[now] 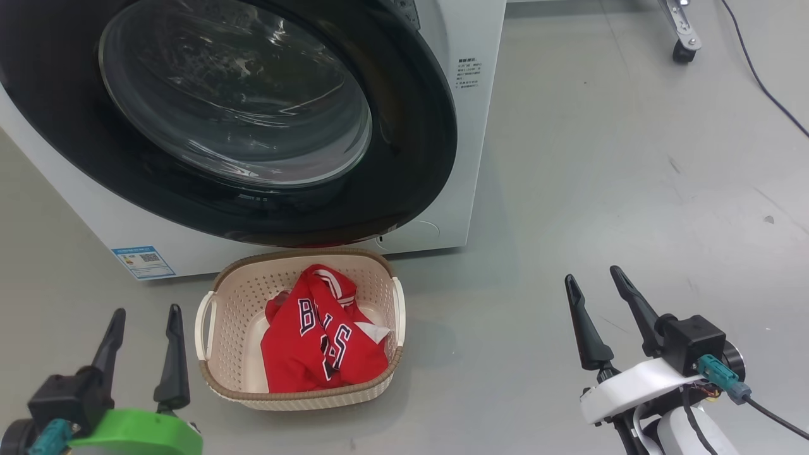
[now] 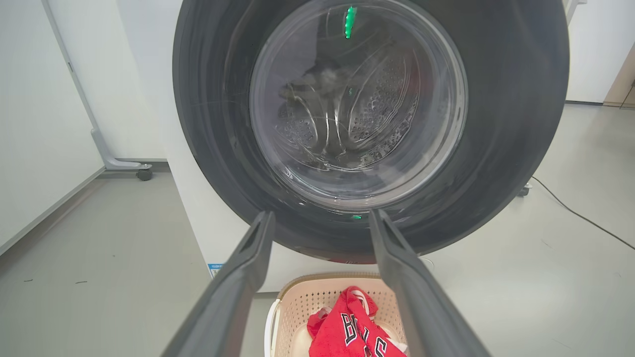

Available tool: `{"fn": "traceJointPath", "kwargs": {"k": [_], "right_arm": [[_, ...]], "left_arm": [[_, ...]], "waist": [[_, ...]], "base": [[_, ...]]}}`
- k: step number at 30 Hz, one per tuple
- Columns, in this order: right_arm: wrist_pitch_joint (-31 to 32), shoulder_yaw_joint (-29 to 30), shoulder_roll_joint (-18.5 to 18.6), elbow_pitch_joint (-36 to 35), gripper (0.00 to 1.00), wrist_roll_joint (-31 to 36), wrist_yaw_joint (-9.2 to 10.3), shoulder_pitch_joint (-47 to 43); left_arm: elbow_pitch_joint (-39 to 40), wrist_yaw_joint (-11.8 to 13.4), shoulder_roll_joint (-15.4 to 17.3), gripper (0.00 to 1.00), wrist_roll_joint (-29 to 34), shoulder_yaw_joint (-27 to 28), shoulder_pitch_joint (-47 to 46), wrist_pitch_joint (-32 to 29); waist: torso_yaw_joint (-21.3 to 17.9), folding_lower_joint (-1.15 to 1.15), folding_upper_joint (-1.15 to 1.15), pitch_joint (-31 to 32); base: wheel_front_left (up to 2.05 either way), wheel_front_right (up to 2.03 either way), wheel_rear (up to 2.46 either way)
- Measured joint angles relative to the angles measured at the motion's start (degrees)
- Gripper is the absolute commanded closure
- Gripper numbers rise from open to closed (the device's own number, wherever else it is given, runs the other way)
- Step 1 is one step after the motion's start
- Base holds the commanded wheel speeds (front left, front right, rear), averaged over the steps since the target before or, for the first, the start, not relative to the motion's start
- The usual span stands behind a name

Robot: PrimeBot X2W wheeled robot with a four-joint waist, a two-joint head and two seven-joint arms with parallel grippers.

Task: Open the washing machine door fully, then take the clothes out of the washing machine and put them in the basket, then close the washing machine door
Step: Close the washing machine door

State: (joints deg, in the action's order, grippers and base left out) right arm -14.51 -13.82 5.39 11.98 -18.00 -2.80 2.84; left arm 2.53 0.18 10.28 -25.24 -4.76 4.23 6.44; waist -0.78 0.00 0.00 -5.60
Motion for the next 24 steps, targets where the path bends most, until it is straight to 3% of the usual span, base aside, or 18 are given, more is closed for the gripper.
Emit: {"fn": "traceJointPath", "kwargs": {"k": [9, 24], "right_arm": [[0.00, 0.00, -0.03, -0.02, 0.00, 0.10, 0.51, -1.13], [0.00, 0.13, -0.13, -0.44, 0.00, 0.45, 0.94, -1.16]], "left_arm": [[-2.14, 2.33, -1.03, 0.00, 2.81, -2.35, 1.18, 1.58], [-3.69, 3.57, -2.42, 0.00, 3.77, -3.05, 1.18, 3.30]], "waist": [[0.11, 0.00, 0.00, 0.48], [-0.13, 0.00, 0.00, -0.17]], "base": [[0.00, 0.00, 0.00], [0.00, 0.00, 0.00]]}}
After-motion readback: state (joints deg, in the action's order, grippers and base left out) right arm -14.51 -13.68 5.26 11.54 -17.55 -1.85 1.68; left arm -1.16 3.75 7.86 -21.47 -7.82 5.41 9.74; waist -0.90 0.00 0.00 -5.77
